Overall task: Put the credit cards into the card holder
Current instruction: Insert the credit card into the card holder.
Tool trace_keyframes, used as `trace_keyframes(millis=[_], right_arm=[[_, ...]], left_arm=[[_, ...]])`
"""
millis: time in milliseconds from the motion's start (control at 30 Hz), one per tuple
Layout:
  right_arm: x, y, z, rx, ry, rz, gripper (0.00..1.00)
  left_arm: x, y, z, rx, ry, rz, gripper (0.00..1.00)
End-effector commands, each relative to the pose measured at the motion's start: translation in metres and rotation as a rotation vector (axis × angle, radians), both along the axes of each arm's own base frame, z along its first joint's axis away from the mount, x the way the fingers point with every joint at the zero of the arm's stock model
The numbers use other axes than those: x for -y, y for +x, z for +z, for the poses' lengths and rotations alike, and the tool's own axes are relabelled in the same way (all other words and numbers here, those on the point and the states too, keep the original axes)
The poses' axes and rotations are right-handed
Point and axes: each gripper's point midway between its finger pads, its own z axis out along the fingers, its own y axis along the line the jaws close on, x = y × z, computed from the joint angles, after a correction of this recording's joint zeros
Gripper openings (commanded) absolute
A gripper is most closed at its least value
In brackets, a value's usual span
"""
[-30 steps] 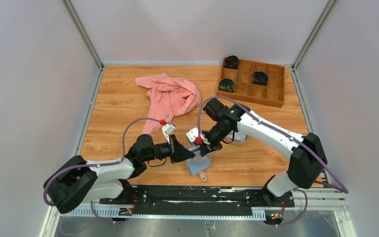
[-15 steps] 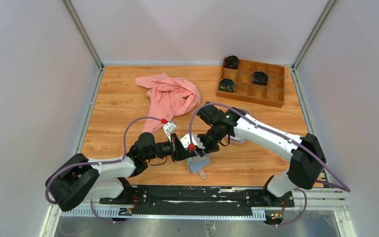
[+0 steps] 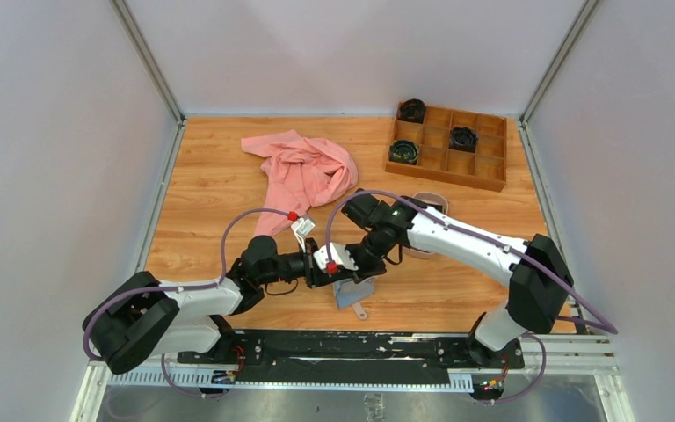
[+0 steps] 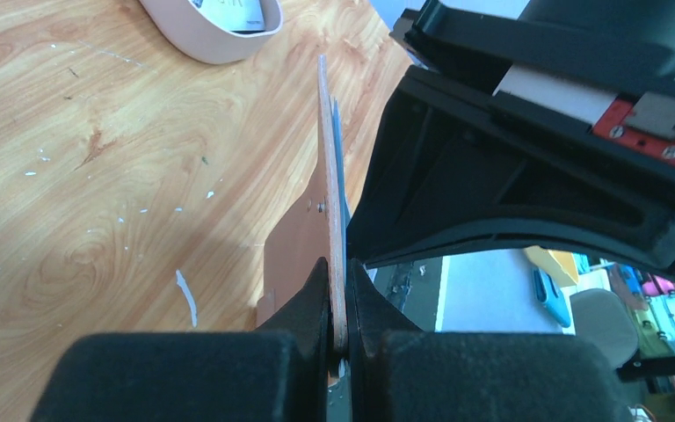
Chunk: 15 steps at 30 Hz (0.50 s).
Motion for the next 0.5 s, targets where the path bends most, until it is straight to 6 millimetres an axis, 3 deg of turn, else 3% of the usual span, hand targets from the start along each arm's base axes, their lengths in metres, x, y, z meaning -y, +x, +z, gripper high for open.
trace_keyframes(millis=[0,200,467], right_arm=[[-0.002,0.001,-0.008,0.017,-0.046,-0.017,0.04],[-0.004,0.005,-0.002,0.028,-0.040,-0.055,0.18],[-0.005,0.008,0.014,0.058,-0.008,-0.079,0.25]], left_arm=[[0.005,0.001,0.015,0.021,-0.041,-0.022,0.00],[0.003,-0.001,0.011,0.013,-0.035,-0.022,0.00],[0.003,-0.002,0.008,0.005,-0.030,-0.026,0.00]])
